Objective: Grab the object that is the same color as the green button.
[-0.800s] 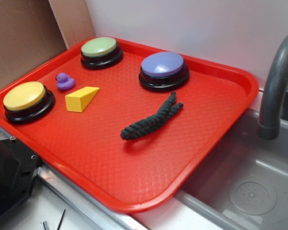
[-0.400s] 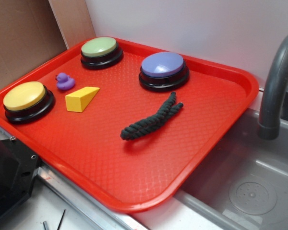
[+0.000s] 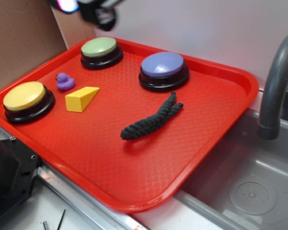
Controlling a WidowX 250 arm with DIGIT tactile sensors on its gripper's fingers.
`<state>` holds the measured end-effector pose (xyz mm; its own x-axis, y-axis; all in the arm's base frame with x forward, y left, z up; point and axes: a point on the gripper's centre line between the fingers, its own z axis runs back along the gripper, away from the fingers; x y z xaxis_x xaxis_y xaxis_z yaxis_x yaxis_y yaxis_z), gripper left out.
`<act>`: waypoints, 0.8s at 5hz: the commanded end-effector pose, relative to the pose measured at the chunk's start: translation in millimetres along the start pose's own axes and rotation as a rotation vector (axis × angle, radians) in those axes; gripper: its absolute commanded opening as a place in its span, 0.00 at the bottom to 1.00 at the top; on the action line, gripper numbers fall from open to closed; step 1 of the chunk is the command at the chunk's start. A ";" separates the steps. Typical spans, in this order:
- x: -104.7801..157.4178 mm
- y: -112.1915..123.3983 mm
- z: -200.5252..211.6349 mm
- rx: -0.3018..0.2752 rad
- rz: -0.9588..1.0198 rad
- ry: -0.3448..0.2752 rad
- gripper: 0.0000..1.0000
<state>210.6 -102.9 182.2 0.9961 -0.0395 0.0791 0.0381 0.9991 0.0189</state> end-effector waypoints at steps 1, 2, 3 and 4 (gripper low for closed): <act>12.8 -19.0 -64.8 0.004 0.090 -0.032 1.00; 2.2 -20.3 -91.5 0.011 0.101 -0.018 1.00; 1.0 -14.7 -107.4 -0.007 0.064 -0.017 1.00; 4.9 -14.4 -117.9 -0.002 0.052 -0.010 1.00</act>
